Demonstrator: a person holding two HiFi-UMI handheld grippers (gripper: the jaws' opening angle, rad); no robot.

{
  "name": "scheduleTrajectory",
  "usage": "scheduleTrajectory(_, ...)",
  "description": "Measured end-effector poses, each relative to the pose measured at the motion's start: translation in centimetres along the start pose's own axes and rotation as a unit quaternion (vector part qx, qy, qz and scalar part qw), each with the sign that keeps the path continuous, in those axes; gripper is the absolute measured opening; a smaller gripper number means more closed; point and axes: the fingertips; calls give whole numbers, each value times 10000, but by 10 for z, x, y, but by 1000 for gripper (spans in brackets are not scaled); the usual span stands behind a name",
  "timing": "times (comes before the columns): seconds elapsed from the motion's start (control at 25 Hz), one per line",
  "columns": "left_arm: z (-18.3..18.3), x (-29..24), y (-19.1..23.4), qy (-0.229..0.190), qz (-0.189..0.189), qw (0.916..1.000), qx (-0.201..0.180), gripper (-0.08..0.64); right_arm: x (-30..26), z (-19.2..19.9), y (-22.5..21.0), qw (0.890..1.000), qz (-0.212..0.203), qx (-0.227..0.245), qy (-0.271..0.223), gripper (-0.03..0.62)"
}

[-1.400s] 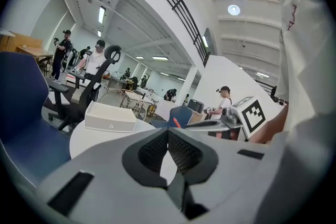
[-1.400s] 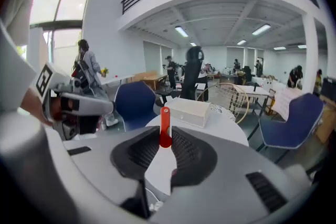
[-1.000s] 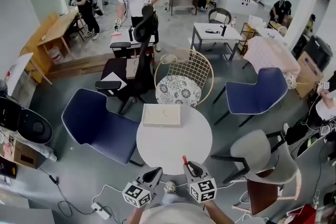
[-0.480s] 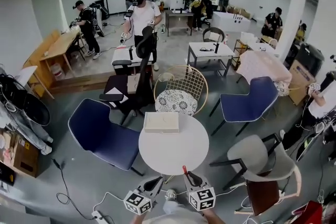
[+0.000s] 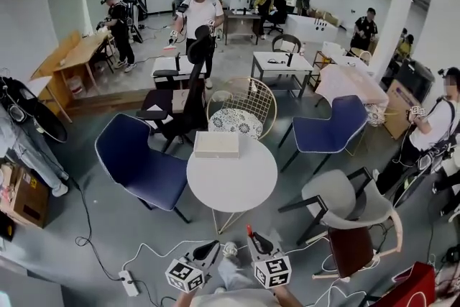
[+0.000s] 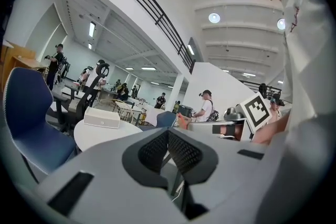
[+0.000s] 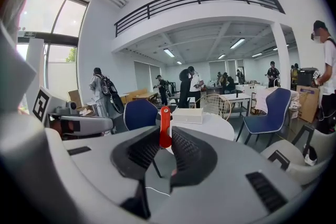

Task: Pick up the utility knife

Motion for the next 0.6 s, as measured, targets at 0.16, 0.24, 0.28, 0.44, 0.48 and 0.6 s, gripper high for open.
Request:
scheduleTrajectory(0.16,3,23,-19,-38,19,10000,-16,12,23,8,23,10000,-39,41,-7,80)
scheduleTrajectory(0.24,2,32,-26,-50,30,10000,-38,12,32,8,31,10000,-39,55,-50,80)
scheduleTrajectory(0.28,2,35,-30,-56,47,10000,-51,12,36,6,34,9999,-27,62,-74,80)
scheduleTrajectory(0.44,4,42,-44,-52,96,9999,-104,12,51,6,39,9999,9,79,-152,80)
scheduleTrajectory(0.48,5,43,-48,-50,110,9999,-116,12,56,7,39,9998,15,83,-163,80)
scheduleTrajectory(0.6,5,48,-59,-72,146,9997,-163,12,67,7,42,9998,30,93,-194,80)
Point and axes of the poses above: the fingertips, and each gripper's own axes: x backward along the fingers, y to its left, z out of its underside, and after that the axes turned 10 degrees about -z, right-handed
